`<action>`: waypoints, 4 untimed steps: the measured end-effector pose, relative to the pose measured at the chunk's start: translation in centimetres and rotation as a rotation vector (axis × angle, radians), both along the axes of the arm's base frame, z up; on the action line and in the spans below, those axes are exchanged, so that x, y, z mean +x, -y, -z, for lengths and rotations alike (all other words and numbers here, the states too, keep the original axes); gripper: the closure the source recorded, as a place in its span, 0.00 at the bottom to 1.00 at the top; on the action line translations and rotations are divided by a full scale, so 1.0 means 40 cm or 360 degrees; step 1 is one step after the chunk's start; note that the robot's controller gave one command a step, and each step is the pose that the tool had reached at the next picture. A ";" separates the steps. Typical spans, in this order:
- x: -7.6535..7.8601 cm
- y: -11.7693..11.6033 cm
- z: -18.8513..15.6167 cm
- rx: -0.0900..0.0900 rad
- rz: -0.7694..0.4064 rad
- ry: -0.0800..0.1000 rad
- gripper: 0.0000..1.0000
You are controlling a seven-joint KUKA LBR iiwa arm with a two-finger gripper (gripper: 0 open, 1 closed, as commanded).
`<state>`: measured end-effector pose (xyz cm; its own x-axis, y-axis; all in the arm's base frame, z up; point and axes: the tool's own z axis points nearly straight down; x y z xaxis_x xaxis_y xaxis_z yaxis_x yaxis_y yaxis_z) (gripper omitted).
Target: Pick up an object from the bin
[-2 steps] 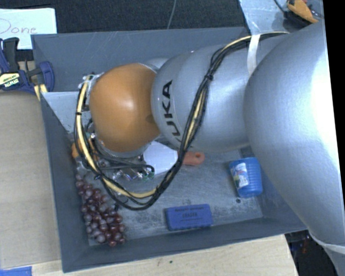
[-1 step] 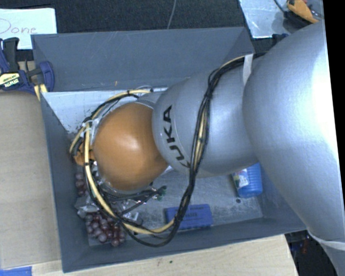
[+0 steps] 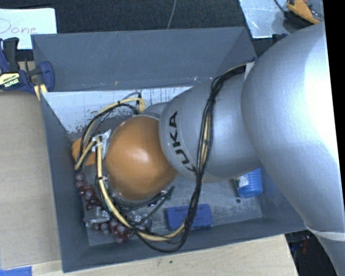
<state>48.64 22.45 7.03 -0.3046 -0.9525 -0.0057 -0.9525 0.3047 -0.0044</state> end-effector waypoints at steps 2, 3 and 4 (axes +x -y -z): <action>0.016 -0.041 0.001 -0.0005 -0.0487 -0.0008 1.00; 0.013 -0.041 -0.030 -0.0005 -0.0486 -0.0013 1.00; 0.015 -0.041 -0.087 -0.0004 -0.0486 -0.0008 1.00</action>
Offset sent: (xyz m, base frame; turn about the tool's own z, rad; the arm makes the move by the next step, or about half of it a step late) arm 0.0000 0.0000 0.0000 0.0000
